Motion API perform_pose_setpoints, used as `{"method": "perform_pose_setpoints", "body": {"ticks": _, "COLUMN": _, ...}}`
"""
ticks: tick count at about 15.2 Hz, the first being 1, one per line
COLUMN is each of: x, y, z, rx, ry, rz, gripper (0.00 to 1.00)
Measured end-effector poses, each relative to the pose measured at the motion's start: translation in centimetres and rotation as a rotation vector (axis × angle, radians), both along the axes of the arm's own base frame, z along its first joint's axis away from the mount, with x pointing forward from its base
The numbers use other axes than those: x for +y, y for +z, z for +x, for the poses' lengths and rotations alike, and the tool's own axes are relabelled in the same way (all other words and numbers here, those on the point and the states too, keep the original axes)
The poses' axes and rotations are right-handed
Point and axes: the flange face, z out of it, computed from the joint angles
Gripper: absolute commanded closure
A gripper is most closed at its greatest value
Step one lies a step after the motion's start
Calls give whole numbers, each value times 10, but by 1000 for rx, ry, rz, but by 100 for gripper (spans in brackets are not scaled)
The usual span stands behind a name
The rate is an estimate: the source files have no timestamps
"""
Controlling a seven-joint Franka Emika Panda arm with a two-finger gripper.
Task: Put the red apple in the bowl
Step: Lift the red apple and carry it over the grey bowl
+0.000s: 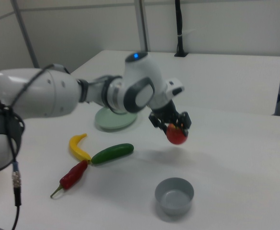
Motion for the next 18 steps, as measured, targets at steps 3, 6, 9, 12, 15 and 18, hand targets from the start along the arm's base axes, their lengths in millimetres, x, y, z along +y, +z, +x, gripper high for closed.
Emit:
{"method": "perform_pose_setpoints", "body": {"ticks": 3, "x": 4, "y": 63, "z": -20, "rx": 42, "ry": -30, "rz": 23, "gripper": 71}}
{"method": "perform_pose_setpoints", "body": {"ticks": 6, "x": 14, "y": 126, "z": -54, "rx": 103, "ry": -50, "rz": 59, "gripper": 71}}
{"method": "perform_pose_setpoints", "body": {"ticks": 9, "x": 24, "y": 164, "z": -91, "rx": 166, "ry": -55, "rz": 78, "gripper": 71}}
{"method": "perform_pose_setpoints", "body": {"ticks": 12, "x": 31, "y": 186, "z": -135, "rx": 238, "ry": -9, "rz": 91, "gripper": 70}}
{"method": "perform_pose_setpoints", "body": {"ticks": 15, "x": 27, "y": 185, "z": -164, "rx": 295, "ry": 51, "rz": 98, "gripper": 70}}
{"method": "perform_pose_setpoints", "body": {"ticks": 18, "x": 1, "y": 170, "z": -184, "rx": 339, "ry": 75, "rz": 111, "gripper": 70}}
